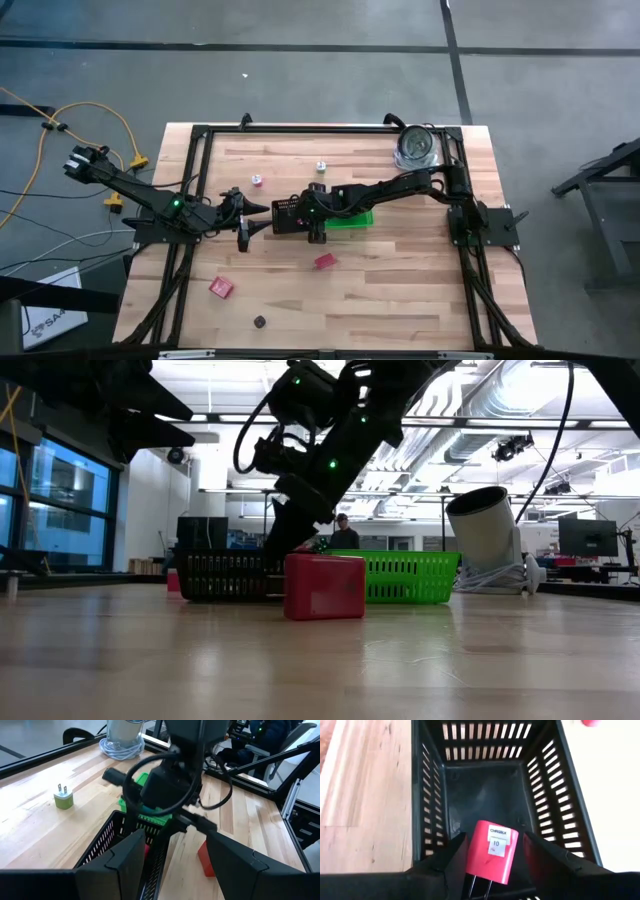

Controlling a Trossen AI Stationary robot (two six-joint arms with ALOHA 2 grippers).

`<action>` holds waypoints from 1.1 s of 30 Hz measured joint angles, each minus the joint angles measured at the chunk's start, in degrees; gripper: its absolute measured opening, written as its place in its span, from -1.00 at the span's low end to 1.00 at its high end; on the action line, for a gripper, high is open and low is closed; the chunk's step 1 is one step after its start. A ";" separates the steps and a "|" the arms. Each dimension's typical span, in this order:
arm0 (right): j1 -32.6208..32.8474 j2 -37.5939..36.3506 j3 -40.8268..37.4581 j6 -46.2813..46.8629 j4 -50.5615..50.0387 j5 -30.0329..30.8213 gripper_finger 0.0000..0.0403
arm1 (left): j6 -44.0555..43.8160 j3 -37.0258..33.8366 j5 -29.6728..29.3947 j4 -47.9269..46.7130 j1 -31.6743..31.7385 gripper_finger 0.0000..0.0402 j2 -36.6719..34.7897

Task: Pick & Place Office items
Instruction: Put the green charger adapter into the black bin

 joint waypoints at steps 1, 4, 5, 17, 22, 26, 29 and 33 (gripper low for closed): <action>-0.08 -0.42 0.00 -0.04 0.07 0.23 -0.10 | 0.00 0.00 0.00 0.00 0.00 0.01 0.00; -0.11 -2.25 -0.01 -1.21 0.12 1.75 -0.10 | 0.02 0.00 0.00 0.13 0.00 0.01 0.00; -0.11 -3.00 -0.02 -1.75 0.06 2.37 -0.10 | 0.01 0.00 0.00 0.20 0.00 0.01 0.00; -0.07 -7.76 0.03 -4.13 -0.65 7.45 -0.10 | 0.00 0.00 0.00 0.60 0.00 0.01 -0.02; -0.75 -7.76 0.03 -4.03 -0.88 7.47 -0.10 | 0.02 0.00 0.00 0.66 -0.02 0.01 -0.02; -2.76 -7.76 0.03 -4.46 -3.07 6.82 -0.10 | 0.00 0.00 0.00 0.81 0.00 0.01 -0.02; -5.90 -8.02 0.03 -6.17 -6.97 1.76 -0.10 | 0.00 0.00 0.00 0.83 0.00 0.01 -0.02; -10.76 -8.57 0.03 -10.60 -9.94 -3.90 -0.10 | 0.00 0.00 0.00 0.84 0.00 0.01 -0.02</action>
